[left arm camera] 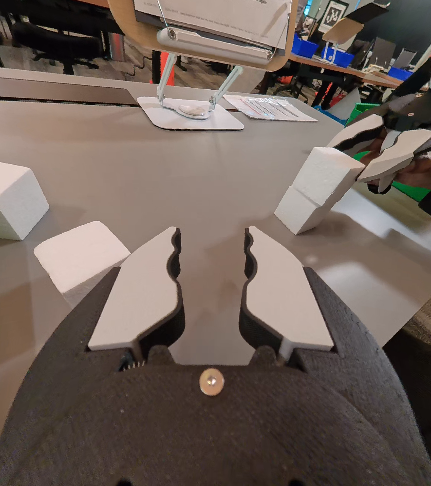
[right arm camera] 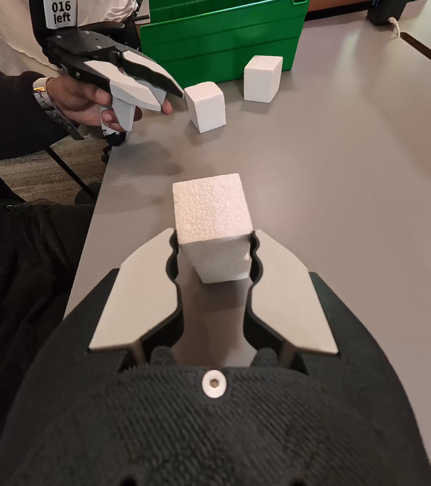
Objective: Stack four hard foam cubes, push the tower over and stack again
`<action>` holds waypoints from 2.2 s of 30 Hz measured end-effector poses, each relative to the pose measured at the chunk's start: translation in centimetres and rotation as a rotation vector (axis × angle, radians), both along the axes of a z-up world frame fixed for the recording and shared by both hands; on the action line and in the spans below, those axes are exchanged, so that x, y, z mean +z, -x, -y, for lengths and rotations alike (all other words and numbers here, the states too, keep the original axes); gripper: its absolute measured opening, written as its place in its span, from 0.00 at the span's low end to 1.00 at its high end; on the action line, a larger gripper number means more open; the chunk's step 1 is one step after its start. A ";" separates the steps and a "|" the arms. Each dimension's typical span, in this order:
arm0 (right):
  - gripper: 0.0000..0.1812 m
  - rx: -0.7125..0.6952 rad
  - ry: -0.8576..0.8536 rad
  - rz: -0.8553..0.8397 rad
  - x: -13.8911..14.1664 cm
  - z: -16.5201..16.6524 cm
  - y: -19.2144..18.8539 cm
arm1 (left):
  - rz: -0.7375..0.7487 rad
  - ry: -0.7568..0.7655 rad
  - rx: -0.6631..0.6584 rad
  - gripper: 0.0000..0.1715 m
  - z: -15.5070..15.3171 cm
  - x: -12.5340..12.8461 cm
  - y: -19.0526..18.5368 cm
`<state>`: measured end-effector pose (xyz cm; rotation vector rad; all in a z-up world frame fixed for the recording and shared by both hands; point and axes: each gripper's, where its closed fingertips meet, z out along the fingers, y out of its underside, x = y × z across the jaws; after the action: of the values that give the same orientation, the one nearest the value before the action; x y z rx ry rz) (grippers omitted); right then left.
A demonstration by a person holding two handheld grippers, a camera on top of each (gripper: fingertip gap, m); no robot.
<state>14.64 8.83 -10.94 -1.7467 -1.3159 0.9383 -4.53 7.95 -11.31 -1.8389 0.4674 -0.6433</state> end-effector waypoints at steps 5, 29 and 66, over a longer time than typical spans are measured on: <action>0.29 -0.006 -0.026 0.022 -0.1 0.1 0.0 | -0.042 -0.011 0.000 0.27 -0.2 -0.4 -0.1; 0.49 -0.110 -0.048 0.002 0.9 2.3 -3.2 | -0.001 -0.095 -0.102 0.28 -1.4 1.5 -4.7; 0.45 0.198 -0.004 -0.394 16.2 8.4 16.2 | 0.099 -0.213 0.441 0.23 5.3 4.6 15.1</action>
<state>-1.58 0.45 5.23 -1.3542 -1.2383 1.3128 -19.66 2.64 -6.70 -1.6260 0.0529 -0.3643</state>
